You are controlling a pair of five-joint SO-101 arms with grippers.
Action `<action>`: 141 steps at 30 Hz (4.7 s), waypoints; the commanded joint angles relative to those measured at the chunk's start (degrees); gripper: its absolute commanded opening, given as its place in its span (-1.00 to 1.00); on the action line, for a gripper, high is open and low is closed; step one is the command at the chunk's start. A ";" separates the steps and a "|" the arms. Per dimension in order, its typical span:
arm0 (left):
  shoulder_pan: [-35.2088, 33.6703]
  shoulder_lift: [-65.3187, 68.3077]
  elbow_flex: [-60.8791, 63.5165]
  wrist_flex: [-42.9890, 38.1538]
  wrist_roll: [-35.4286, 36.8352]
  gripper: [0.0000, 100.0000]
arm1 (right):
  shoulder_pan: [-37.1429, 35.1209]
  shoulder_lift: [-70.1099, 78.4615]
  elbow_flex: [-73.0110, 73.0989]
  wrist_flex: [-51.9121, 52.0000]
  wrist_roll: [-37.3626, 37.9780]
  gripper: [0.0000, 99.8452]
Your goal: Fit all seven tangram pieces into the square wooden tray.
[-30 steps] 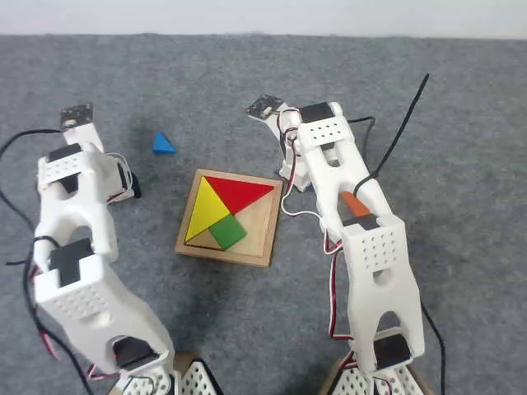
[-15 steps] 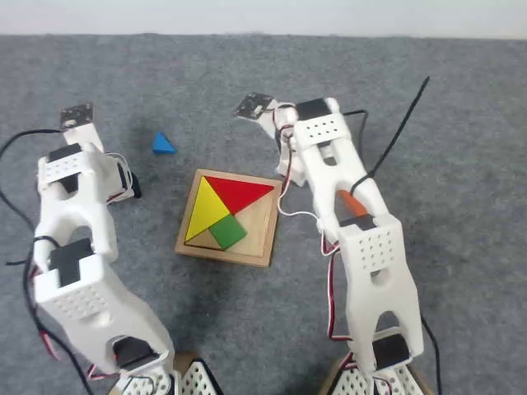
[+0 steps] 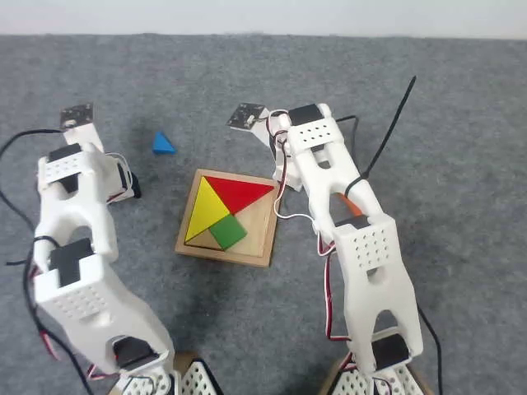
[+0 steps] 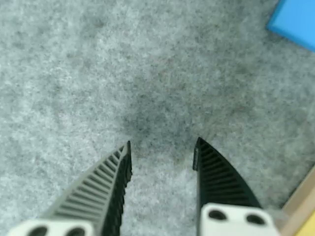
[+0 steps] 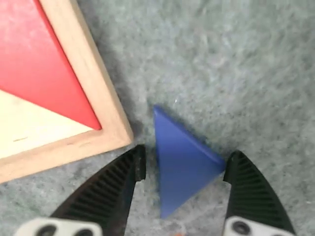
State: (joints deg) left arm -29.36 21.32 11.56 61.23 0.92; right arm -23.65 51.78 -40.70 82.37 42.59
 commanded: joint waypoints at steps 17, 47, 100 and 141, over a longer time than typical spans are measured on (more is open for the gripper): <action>-0.09 -4.13 -0.13 -0.88 -1.67 -0.60 | 0.92 -0.84 -3.25 0.66 1.85 -0.73; 0.00 -4.13 -0.13 -0.88 -1.76 -0.60 | 3.47 -4.79 -23.03 19.12 -41.49 -0.73; -0.18 -4.13 -0.13 -0.70 -1.76 -0.60 | -19.21 -5.05 -6.07 20.53 -117.10 -0.72; -0.09 -4.13 -0.04 -0.70 -1.76 -0.60 | -14.90 -24.57 -3.25 20.62 -98.99 -0.06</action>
State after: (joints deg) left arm -29.36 21.23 11.91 61.23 -0.04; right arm -39.91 34.81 -44.75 100.57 -61.58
